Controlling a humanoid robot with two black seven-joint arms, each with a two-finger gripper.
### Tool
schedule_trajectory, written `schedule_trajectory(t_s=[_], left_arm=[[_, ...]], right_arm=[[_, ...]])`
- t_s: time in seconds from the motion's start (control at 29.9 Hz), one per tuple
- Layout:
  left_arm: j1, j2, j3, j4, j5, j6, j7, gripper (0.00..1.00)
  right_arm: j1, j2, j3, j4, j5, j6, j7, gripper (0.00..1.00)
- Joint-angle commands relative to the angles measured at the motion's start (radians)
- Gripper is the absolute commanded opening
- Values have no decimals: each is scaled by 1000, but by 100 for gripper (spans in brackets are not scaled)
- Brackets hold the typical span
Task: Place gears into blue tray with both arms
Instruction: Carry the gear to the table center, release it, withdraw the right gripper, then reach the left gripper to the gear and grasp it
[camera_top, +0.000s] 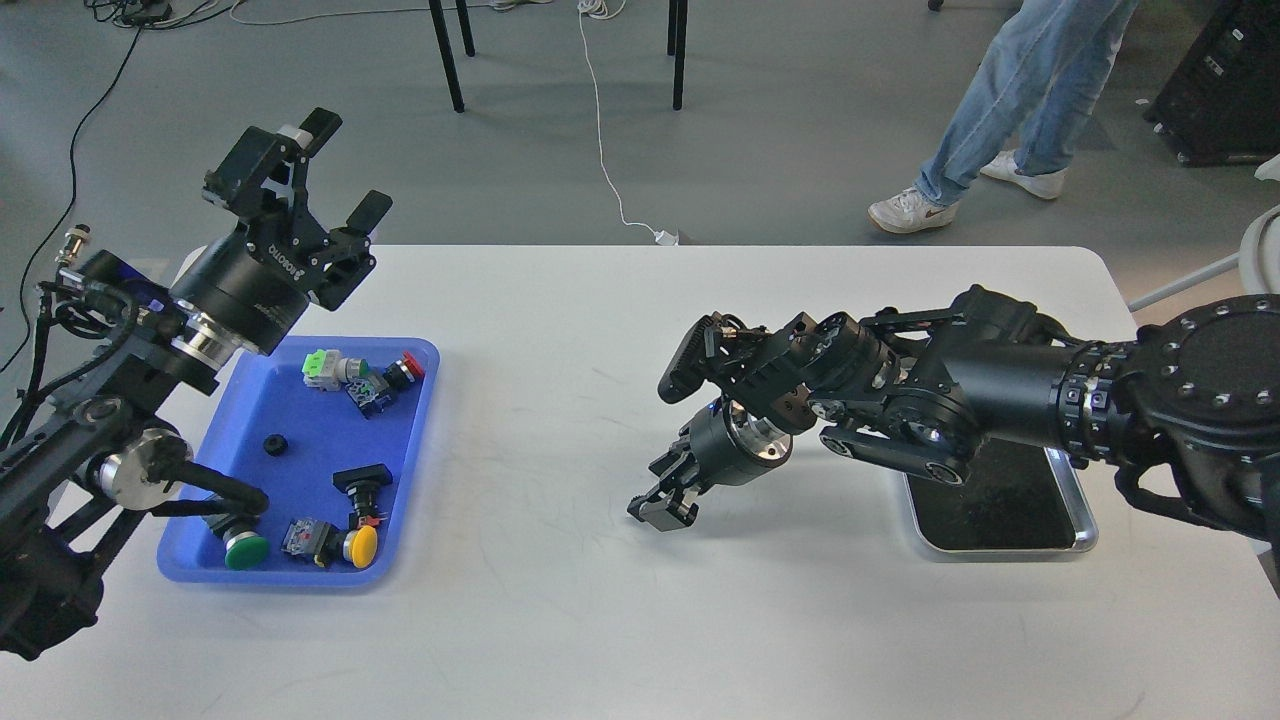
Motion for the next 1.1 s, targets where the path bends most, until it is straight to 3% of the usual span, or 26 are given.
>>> schedule_trajectory(t_s=[0.0, 0.2, 0.33, 0.4, 0.53, 0.7, 0.77, 0.94, 1.07], left_arm=[[0, 13, -1, 0, 0, -11, -5, 98], [0, 25, 2, 0, 5, -13, -17, 98], [0, 47, 22, -9, 37, -14, -81, 98], [-1, 48, 40, -24, 84, -20, -90, 98], [-14, 48, 84, -75, 314, -55, -90, 98], [-72, 44, 147, -101, 797, -99, -90, 98], [-138, 42, 222, -101, 989, -102, -90, 98], [-372, 30, 559, -91, 1390, -85, -90, 98], [-491, -38, 736, -37, 1521, -72, -90, 96]], right_arm=[[8, -84, 76, 5, 80, 4, 0, 95], [-21, -255, 223, 44, 402, 6, 0, 97], [-155, -354, 378, 70, 770, 4, 0, 97], [-228, -391, 458, 71, 887, 4, 0, 97], [-405, -430, 663, 85, 1051, 3, 0, 97], [-653, -438, 938, 111, 1250, 1, 0, 97], [-739, -438, 1024, 136, 1280, 3, 0, 98], [-877, -485, 1130, 196, 1291, 9, 0, 98], [-908, -494, 1151, 211, 1291, 6, 0, 98]])
